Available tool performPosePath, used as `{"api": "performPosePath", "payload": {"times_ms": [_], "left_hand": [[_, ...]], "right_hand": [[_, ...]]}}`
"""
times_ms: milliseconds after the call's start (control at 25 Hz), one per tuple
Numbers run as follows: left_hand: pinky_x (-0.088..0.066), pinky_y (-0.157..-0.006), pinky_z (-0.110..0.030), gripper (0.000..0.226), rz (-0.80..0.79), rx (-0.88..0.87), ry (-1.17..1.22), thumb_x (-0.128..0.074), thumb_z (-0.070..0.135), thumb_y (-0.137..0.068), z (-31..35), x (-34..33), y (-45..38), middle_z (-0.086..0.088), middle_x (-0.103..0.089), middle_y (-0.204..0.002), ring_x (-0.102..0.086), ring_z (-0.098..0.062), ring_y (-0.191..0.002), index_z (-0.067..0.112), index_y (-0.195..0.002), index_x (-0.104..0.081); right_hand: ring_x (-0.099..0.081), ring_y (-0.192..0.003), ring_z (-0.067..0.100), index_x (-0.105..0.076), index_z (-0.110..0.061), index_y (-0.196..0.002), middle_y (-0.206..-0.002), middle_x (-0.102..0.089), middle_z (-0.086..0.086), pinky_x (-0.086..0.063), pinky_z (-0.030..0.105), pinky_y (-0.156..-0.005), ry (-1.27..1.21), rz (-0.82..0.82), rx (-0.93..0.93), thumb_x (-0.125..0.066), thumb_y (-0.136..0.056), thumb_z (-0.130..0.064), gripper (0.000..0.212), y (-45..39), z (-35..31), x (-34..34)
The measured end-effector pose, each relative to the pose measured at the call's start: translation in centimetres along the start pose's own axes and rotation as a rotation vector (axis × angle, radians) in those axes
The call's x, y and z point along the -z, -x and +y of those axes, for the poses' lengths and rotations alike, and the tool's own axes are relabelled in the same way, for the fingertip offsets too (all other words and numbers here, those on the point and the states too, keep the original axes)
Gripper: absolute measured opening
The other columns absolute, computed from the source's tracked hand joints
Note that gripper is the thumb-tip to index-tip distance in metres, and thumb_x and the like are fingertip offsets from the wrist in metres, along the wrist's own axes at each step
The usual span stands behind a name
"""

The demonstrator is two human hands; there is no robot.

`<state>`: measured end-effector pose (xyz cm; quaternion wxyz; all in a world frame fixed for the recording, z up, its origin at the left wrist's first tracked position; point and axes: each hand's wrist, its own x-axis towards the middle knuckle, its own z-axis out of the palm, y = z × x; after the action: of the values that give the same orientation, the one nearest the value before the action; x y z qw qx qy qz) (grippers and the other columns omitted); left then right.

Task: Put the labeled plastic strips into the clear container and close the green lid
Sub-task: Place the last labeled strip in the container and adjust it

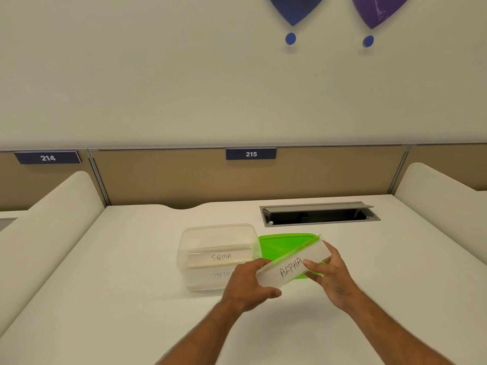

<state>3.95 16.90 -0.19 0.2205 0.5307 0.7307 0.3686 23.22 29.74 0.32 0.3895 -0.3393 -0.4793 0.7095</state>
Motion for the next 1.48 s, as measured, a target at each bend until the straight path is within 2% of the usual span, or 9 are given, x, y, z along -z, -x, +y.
{"api": "performPosePath", "payload": {"times_ms": [80, 200, 400, 600, 760, 920, 1160, 1360, 1480], "left_hand": [[-0.056, -0.087, -0.029, 0.075, -0.025, 0.004, 0.003, -0.086, 0.045, -0.052, -0.2, 1.2, -0.2, 0.011, -0.069, -0.113, -0.064, -0.010, -0.098, 0.033, -0.124, -0.065], [-0.055, -0.089, -0.030, 0.070, -0.042, -0.030, -0.001, -0.090, 0.037, -0.052, -0.5, 3.1, -0.5, 0.011, -0.071, -0.111, -0.065, -0.009, -0.101, 0.031, -0.119, -0.069], [-0.052, -0.090, -0.023, 0.072, -0.070, -0.079, -0.061, -0.093, 0.034, -0.051, -0.9, 5.8, -0.8, 0.014, -0.071, -0.113, -0.064, -0.006, -0.102, 0.028, -0.118, -0.071], [-0.051, -0.092, -0.022, 0.074, -0.082, -0.062, -0.107, -0.094, 0.033, -0.051, -1.9, 8.1, -0.6, 0.010, -0.070, -0.117, -0.062, -0.007, -0.106, 0.028, -0.121, -0.069], [-0.046, -0.102, -0.032, 0.079, -0.069, -0.019, -0.206, -0.094, 0.035, -0.053, -2.6, 10.1, -0.7, 0.007, -0.065, -0.125, -0.053, -0.012, -0.117, 0.033, -0.126, -0.065], [-0.044, -0.103, -0.031, 0.076, -0.088, 0.003, -0.264, -0.092, 0.033, -0.057, -3.8, 12.3, -1.5, 0.003, -0.057, -0.122, -0.049, -0.012, -0.117, 0.037, -0.126, -0.063], [-0.039, -0.088, -0.020, 0.064, -0.080, -0.021, -0.333, -0.088, 0.028, -0.068, -5.4, 14.9, -3.1, 0.011, -0.053, -0.104, -0.053, -0.012, -0.104, 0.031, -0.128, -0.064], [-0.044, -0.103, -0.030, 0.058, -0.123, 0.048, -0.384, -0.079, 0.025, -0.080, -6.7, 16.1, -4.8, -0.002, -0.057, -0.134, -0.055, -0.020, -0.122, 0.028, -0.134, -0.059], [-0.042, -0.108, -0.033, 0.055, -0.177, 0.084, -0.423, -0.073, 0.022, -0.084, -7.4, 16.4, -5.7, -0.001, -0.055, -0.141, -0.052, -0.020, -0.127, 0.026, -0.136, -0.057]], "right_hand": [[-0.064, -0.107, 0.040, -0.045, -0.013, -0.134, -0.117, -0.063, 0.024, -0.056, 0.048, -0.090, 0.012, -0.049, 0.012, -0.073, -0.070, 0.011, 0.074, -0.3, -0.5, 0.6], [-0.068, -0.103, 0.036, -0.050, -0.007, -0.131, -0.121, -0.063, 0.023, -0.059, 0.040, -0.086, 0.103, -0.131, 0.035, -0.076, -0.062, 0.006, 0.075, -0.4, -1.2, 0.6], [-0.064, -0.109, 0.040, -0.055, -0.002, -0.120, -0.118, -0.065, 0.026, -0.052, 0.053, -0.095, 0.259, -0.140, 0.041, -0.085, -0.053, 0.001, 0.074, -0.6, -1.4, -0.3], [-0.066, -0.101, 0.032, -0.061, -0.009, -0.106, -0.108, -0.067, 0.018, -0.058, 0.033, -0.070, 0.453, -0.117, 0.068, -0.096, -0.040, -0.011, 0.075, -0.6, -1.5, -2.0], [-0.068, -0.087, 0.024, -0.065, -0.015, -0.095, -0.097, -0.070, 0.010, -0.060, 0.035, -0.070, 0.648, -0.105, 0.130, -0.099, -0.038, -0.017, 0.067, -1.0, -1.8, -4.1], [-0.067, -0.081, 0.018, -0.069, -0.022, -0.087, -0.090, -0.072, -0.003, -0.055, 0.028, -0.070, 0.919, -0.095, 0.228, -0.100, -0.040, -0.028, 0.057, -2.3, -1.7, -6.8], [-0.066, -0.094, 0.014, -0.075, -0.016, -0.105, -0.102, -0.073, -0.003, -0.053, 0.031, -0.088, 1.192, -0.188, 0.309, -0.094, -0.051, -0.032, 0.060, -5.1, -1.8, -10.4], [-0.056, -0.122, 0.019, -0.066, -0.022, -0.124, -0.126, -0.067, -0.002, -0.038, 0.034, -0.110, 1.501, -0.332, 0.316, -0.082, -0.072, -0.038, 0.056, -7.5, -2.1, -12.6], [-0.050, -0.127, 0.020, -0.062, -0.021, -0.129, -0.132, -0.062, -0.001, -0.040, 0.032, -0.107, 1.645, -0.411, 0.282, -0.074, -0.082, -0.036, 0.052, -8.6, -2.0, -13.8]]}}
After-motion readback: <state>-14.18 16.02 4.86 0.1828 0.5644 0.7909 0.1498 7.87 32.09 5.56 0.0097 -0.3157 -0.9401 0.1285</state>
